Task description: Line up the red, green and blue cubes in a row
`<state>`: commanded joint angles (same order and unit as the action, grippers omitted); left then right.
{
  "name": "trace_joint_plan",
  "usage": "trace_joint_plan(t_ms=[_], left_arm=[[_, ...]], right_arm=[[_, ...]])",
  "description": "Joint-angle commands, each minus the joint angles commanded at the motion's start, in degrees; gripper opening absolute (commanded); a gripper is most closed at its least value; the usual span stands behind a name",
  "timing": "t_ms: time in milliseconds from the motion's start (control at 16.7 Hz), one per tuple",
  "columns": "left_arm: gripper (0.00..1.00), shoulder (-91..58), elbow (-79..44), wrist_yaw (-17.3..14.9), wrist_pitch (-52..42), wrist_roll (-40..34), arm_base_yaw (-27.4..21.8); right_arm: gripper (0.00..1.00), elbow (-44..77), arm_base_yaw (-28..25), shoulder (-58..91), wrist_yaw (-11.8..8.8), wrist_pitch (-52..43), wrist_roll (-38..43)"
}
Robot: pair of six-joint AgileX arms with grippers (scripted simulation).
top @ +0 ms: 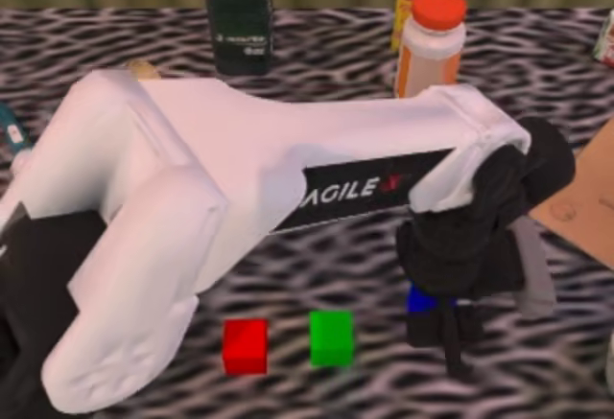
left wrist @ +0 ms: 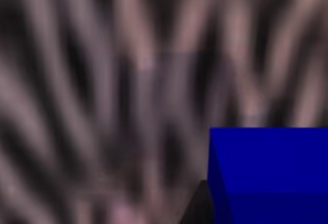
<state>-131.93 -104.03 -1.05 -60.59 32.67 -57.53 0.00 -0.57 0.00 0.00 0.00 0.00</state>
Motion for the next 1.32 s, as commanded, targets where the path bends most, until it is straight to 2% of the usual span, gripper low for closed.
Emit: trace_joint_plan(t_ms=[180,420,1200,1320], left_arm=[[0.00,-1.65,2.79,0.16,4.31,0.07,-0.22],[0.00,-1.79,2.96,0.19,4.54,0.10,-0.27],[0.98,-1.79,2.96,0.19,4.54,0.10,-0.27],[1.00,-1.79,2.96,0.19,4.54,0.10,-0.27]], right_arm=[[1.00,0.00,0.00,0.00,0.00,0.00,0.00],[1.00,0.00,0.00,0.00,0.00,0.00,0.00],[1.00,0.00,0.00,0.00,0.00,0.00,0.00],[1.00,0.00,0.00,0.00,0.00,0.00,0.00]])
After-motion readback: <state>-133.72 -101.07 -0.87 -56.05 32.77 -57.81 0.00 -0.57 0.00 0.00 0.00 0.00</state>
